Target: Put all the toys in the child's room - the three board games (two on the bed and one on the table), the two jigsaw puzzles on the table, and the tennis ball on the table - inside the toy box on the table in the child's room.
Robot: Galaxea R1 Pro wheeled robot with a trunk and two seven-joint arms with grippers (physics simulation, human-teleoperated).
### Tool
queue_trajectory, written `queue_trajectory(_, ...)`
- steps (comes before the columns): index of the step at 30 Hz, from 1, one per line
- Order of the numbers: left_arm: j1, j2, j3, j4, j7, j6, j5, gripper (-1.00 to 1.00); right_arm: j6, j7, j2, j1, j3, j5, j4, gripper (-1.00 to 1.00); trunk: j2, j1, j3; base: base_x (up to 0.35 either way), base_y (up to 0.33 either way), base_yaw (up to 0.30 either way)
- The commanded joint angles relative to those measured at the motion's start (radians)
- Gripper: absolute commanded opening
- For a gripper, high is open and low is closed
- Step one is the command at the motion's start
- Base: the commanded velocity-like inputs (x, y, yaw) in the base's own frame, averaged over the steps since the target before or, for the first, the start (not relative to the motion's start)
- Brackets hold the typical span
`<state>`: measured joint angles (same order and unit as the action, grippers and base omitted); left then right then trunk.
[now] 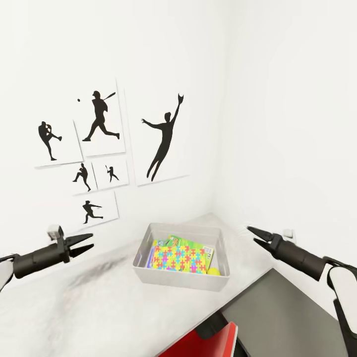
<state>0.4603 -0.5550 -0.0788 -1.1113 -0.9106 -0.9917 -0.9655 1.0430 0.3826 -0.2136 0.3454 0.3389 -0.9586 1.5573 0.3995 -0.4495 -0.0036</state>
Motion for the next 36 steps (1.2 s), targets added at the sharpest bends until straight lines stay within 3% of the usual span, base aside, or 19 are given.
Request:
queue_trajectory(1, -0.015, -0.012, -0.010, 0.000, -0.021, 0.012, 0.000, 1.00, 0.004, 0.053, 0.000, -0.028, 0.021, 0.008, 0.003, 1.00, 0.001, 0.000, 0.000, -0.039, 0.000, 0.000)
queue_trajectory(5, -0.041, -0.034, -0.059, -0.002, -0.051, 0.038, 0.002, 1.00, 0.004, 0.170, 0.001, -0.118, 0.092, 0.014, 0.007, 1.00, 0.001, 0.000, 0.000, -0.067, 0.000, 0.000)
queue_trajectory(11, -0.047, -0.045, -0.090, -0.001, -0.059, 0.041, 0.004, 1.00, 0.004, 0.199, 0.002, -0.156, 0.156, 0.015, 0.007, 1.00, 0.001, 0.000, 0.000, -0.027, 0.000, 0.000)
queue_trajectory(14, -0.055, -0.083, -0.106, 0.001, -0.064, 0.039, 0.003, 1.00, 0.004, 0.202, 0.004, -0.160, 0.169, 0.015, 0.007, 1.00, 0.001, 0.000, 0.000, -0.154, 0.041, 0.000)
queue_trajectory(16, -0.079, -0.132, -0.112, 0.003, -0.084, 0.038, -0.002, 1.00, 0.004, 0.203, 0.005, -0.161, 0.173, 0.016, 0.003, 1.00, 0.001, 0.000, 0.000, -0.139, 0.046, 0.000)
queue_trajectory(18, -0.102, -0.168, -0.124, 0.005, -0.130, 0.039, -0.003, 1.00, 0.004, 0.203, 0.006, -0.161, 0.174, 0.017, 0.000, 1.00, 0.001, 0.000, 0.000, -0.059, 0.019, 0.000)
queue_trajectory(22, -0.122, -0.209, -0.154, 0.036, -0.244, 0.039, 0.002, 1.00, 0.004, 0.202, 0.012, -0.161, 0.174, 0.018, -0.002, 1.00, 0.001, 0.000, 0.000, -0.021, 0.007, 0.000)
queue_trajectory(27, -0.131, -0.224, -0.163, 0.059, -0.303, 0.040, 0.007, 1.00, 0.004, 0.202, 0.017, -0.161, 0.173, 0.018, -0.003, 1.00, 0.001, 0.000, 0.000, -0.072, 0.001, 0.000)
queue_trajectory(36, -0.133, -0.226, -0.166, 0.063, -0.316, 0.041, 0.019, 1.00, 0.004, 0.202, 0.019, -0.161, 0.175, 0.018, -0.003, 1.00, 0.001, 0.000, 0.000, -0.203, 0.000, 0.000)
